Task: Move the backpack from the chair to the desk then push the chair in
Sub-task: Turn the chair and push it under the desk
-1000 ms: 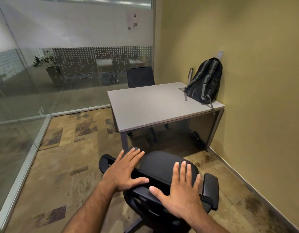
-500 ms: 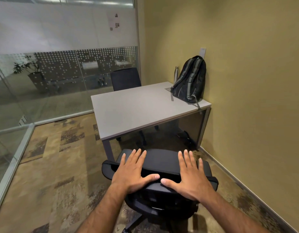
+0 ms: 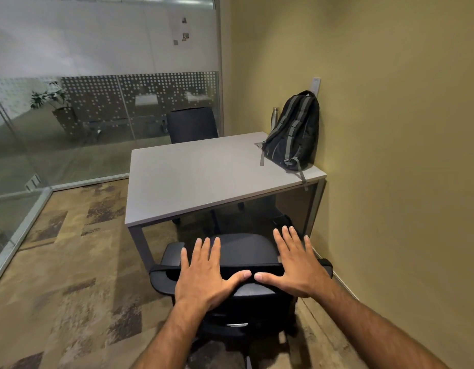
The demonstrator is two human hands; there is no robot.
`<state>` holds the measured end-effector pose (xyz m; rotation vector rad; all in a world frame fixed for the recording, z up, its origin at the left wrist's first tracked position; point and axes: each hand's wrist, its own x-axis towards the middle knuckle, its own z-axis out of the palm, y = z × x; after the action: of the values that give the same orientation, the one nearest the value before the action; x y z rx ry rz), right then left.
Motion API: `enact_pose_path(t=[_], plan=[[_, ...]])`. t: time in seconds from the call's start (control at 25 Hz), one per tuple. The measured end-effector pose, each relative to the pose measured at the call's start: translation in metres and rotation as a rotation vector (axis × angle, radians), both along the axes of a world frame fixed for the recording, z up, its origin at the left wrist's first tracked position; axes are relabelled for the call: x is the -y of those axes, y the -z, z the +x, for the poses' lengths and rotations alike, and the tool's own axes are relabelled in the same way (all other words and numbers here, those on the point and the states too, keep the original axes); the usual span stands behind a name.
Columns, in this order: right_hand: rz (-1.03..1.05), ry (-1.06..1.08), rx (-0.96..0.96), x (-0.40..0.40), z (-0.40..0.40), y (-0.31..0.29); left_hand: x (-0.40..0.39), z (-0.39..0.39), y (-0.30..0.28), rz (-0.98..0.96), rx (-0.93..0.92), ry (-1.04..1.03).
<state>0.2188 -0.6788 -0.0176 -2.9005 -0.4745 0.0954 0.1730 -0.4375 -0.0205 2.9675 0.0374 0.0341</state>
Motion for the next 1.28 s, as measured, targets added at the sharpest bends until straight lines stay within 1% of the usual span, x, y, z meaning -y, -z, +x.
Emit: enact_pose_path(t=[0.24,0.36,0.56,0.72,0.84,0.96,1.08,1.16,1.28], plan=[[-0.018,-0.166,-0.018,0.068,0.068,-0.008,0.076,0.036,-0.001,-0.048,0.011,-0.128],[-0.057,-0.225,-0.004,0.097,0.098,-0.009,0.108,0.056,0.001,-0.065,-0.030,-0.117],[-0.116,-0.251,-0.003,0.130,0.137,-0.012,0.147,0.085,-0.003,-0.028,-0.106,-0.069],[-0.122,-0.255,0.029,0.143,0.155,-0.011,0.159,0.102,0.000,-0.028,-0.129,-0.084],[-0.104,-0.244,0.047,0.148,0.161,-0.010,0.166,0.108,0.003,-0.020,-0.107,-0.124],[-0.089,-0.183,0.063,0.151,0.162,-0.008,0.169,0.108,0.005,-0.008,-0.066,-0.149],[-0.024,-0.116,0.073,0.151,0.157,-0.002,0.170,0.104,0.004,0.011,-0.016,-0.181],[0.026,-0.165,0.076,0.150,0.156,-0.002,0.168,0.103,0.001,0.026,0.015,-0.194],[0.031,-0.312,0.113,0.146,0.159,-0.003,0.162,0.106,-0.003,0.035,0.034,-0.188]])
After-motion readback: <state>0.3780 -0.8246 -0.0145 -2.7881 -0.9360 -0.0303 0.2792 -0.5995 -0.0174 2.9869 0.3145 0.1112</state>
